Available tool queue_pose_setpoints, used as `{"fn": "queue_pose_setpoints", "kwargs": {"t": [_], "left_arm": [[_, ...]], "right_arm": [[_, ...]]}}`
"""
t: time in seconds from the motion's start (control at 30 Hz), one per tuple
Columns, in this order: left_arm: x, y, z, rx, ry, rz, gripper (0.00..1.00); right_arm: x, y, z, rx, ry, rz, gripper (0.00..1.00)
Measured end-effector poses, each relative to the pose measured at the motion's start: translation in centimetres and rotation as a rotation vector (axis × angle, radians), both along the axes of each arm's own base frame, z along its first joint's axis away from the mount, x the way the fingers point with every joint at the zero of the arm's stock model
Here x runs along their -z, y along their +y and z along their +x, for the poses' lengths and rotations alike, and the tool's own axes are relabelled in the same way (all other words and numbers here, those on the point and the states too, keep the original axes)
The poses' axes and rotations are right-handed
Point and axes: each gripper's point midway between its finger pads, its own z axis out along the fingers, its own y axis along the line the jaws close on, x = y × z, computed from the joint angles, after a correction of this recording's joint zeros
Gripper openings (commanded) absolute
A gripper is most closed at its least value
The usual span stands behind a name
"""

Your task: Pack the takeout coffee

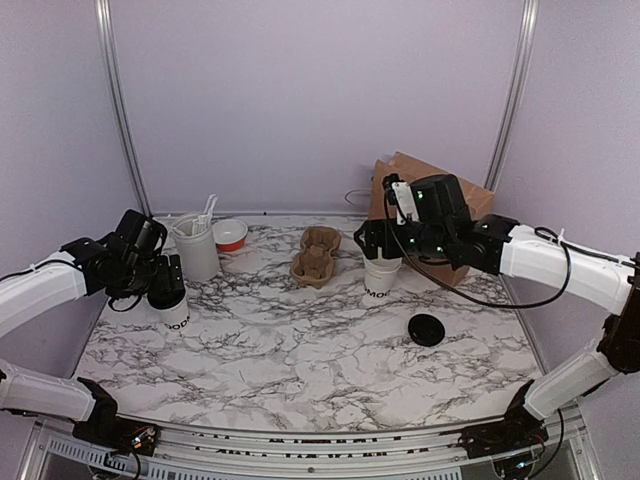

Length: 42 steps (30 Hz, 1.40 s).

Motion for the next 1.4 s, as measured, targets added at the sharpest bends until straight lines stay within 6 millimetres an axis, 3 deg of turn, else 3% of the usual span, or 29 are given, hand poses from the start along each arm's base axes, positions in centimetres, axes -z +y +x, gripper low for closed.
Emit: {"fn": "queue_pose_setpoints", "kwargs": {"t": [0.13,0.33,0.57,0.77,1.03,1.13,1.4], "left_arm": [[-1.4,-0.6,0.4,0.026,-0.017,-0.02,0.99],[-4.0,-1.8,1.2,0.072,-0.059,-0.062,0.99],[-6.9,-3.4,2.0,0.148,-0.099,-0.105,0.99],[-8.3,-5.1,2.5,0.214,-0.111,-0.135,0.99],[-9.0,-7.4,2.2,0.297,-0.109,-0.167,0.99],[-9.0,-7.9,2.0,0.315,-0.11,-0.178,0.99],[-9.0,-9.3,1.7,0.359,-0.107,-0.197,0.99]], "right_arm": [[-1.4,-0.6,0.7,0.016,-0.016,-0.003,0.95],[-3.7,-3.1,2.7,0.079,-0.044,-0.023,0.94],[-5.9,-7.1,7.0,0.157,-0.068,-0.071,0.87],[-6.3,-9.8,10.9,0.179,-0.07,-0.115,0.8],[-7.9,-10.0,15.8,0.145,-0.11,-0.22,0.77],[-8.2,-9.8,16.7,0.119,-0.125,-0.271,0.76],[-5.9,-10.4,17.8,0.073,-0.099,-0.398,0.76]]}}
